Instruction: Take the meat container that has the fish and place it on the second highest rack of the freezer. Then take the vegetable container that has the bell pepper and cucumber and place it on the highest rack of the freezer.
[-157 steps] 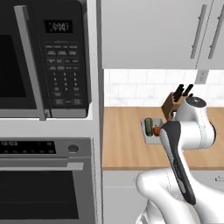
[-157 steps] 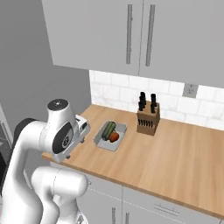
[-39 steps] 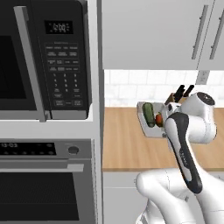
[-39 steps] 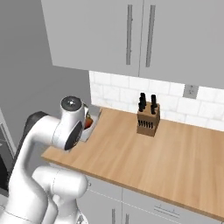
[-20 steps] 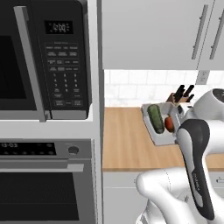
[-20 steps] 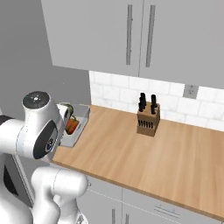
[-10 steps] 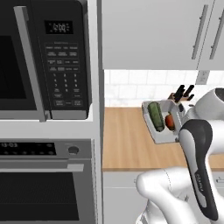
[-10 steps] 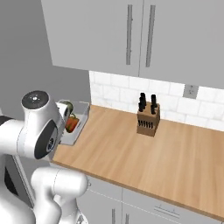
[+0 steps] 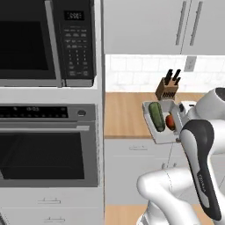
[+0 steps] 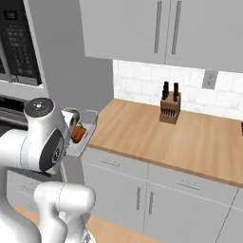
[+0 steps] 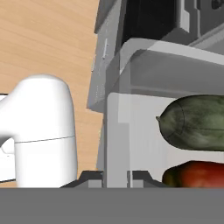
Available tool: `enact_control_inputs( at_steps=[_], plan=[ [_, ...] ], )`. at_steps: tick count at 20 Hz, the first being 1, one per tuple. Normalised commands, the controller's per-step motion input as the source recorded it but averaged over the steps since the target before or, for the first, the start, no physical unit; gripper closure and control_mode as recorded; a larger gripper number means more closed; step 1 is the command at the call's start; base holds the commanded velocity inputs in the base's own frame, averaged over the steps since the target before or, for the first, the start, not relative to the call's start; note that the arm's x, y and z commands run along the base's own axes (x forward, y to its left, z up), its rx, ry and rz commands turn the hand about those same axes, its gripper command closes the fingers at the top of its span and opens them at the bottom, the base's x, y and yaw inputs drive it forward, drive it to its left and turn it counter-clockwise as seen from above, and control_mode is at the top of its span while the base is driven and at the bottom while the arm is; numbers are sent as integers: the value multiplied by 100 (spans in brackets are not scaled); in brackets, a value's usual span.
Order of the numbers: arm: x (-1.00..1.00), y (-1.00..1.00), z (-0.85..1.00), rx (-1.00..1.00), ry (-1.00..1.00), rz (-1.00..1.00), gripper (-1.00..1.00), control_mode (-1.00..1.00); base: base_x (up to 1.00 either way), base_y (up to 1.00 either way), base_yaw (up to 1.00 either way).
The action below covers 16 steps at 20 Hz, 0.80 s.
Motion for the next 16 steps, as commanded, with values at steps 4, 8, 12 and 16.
enact_control_inputs(
  at_steps=[4, 8, 12, 16],
  plan=[
    [0, 0, 0, 0, 0, 0, 100, 100, -90, 70, -2],
    [0, 0, 0, 0, 0, 0, 100, 100, -80, 100, -6],
    [0, 0, 0, 0, 0, 0, 100, 100, -46, 100, -6],
    [0, 0, 0, 0, 0, 0, 100, 100, -1, 100, -4]
  ],
)
